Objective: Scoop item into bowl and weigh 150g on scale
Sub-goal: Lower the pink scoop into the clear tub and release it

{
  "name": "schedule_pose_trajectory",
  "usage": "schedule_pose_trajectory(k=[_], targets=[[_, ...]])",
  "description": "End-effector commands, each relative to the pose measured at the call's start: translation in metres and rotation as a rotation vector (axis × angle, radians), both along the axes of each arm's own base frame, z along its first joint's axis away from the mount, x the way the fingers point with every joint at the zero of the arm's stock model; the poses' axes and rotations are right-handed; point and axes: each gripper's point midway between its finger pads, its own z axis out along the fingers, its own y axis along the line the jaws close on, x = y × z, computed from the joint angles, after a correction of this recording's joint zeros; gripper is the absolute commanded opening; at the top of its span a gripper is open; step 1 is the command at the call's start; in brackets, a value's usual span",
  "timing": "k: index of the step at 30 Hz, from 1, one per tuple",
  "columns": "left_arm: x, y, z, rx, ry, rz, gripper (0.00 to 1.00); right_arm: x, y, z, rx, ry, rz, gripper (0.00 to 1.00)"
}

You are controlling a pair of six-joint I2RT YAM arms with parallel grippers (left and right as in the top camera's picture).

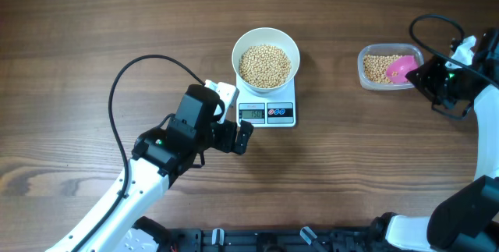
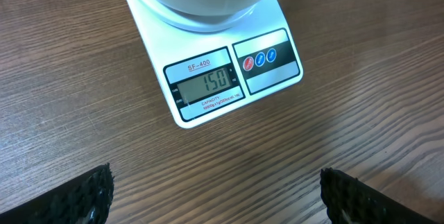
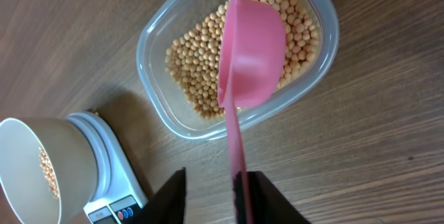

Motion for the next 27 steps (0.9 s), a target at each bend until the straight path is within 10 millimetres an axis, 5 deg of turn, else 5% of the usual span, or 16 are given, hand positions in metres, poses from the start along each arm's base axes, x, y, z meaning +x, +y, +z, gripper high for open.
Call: schedule_pose_trajectory(k=[1, 5, 17, 19, 27], targets=[[0.004, -0.003, 0.006, 0.001, -0.021, -0.012, 1.00, 0.003, -0.001, -0.006, -0.009, 0.004, 0.000, 0.45], [0.004, -0.003, 0.006, 0.001, -0.021, -0.012, 1.00, 0.005, -0.002, -0.005, -0.013, -0.006, 0.001, 0.67], [0.004, -0.003, 0.006, 0.001, -0.021, -0.012, 1.00, 0.014, -0.007, 0.000, -0.035, -0.050, 0.003, 0.83], [0.004, -0.003, 0.006, 0.001, -0.022, -0.012, 1.00, 0.014, -0.009, -0.001, -0.047, -0.049, -0.001, 0.99], [0.004, -0.003, 0.006, 0.001, -0.022, -0.012, 1.00, 0.011, -0.032, 0.000, -0.132, -0.029, -0.048, 1.00]])
